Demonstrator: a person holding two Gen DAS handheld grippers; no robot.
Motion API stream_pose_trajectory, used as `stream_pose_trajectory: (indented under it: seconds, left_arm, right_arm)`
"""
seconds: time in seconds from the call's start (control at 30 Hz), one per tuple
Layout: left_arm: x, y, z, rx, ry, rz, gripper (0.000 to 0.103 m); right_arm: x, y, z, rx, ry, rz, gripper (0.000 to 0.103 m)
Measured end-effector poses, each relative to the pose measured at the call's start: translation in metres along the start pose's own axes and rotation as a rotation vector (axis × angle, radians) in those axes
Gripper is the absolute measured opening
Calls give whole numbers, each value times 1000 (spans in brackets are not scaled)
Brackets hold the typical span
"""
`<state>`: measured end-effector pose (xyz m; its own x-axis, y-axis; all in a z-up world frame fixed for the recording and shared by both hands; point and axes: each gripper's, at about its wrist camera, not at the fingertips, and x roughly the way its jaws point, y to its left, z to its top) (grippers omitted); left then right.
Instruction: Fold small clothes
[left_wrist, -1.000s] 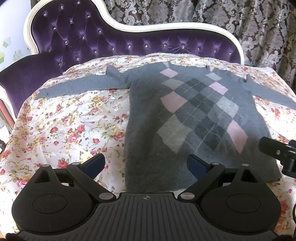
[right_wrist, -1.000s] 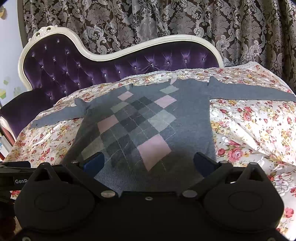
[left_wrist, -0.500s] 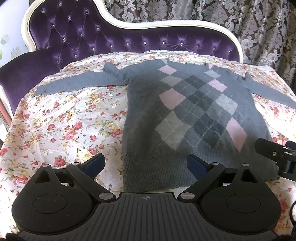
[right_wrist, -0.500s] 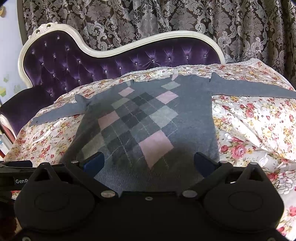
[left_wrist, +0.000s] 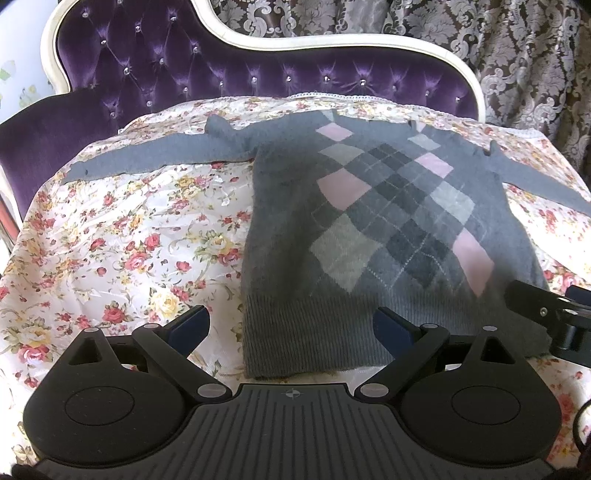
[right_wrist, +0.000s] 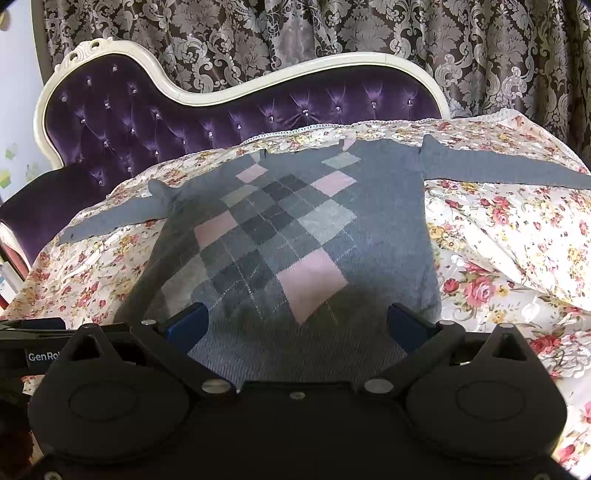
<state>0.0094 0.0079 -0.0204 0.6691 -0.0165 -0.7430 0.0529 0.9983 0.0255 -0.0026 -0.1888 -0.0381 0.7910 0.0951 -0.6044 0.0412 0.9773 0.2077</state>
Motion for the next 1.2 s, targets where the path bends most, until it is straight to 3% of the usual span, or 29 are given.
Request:
stream_pose_trajectory:
  seconds: [0.63,0.93,1.1,1.2]
  left_arm:
    - [9,1,1,-3,21,-13,96]
    - [11,8,9,-15,-41,-75,96]
    - [19,18,23,-39,-11,-130,96]
    - [22,24,34,-38,-25,-112,96]
  right_arm:
    - [6,0,1,-2,23,7,102]
    - [18,3,7,-17,39,45,102]
    - [26,5,18,-19,14,41,102]
    - [33,3,31,-29,2,62,103]
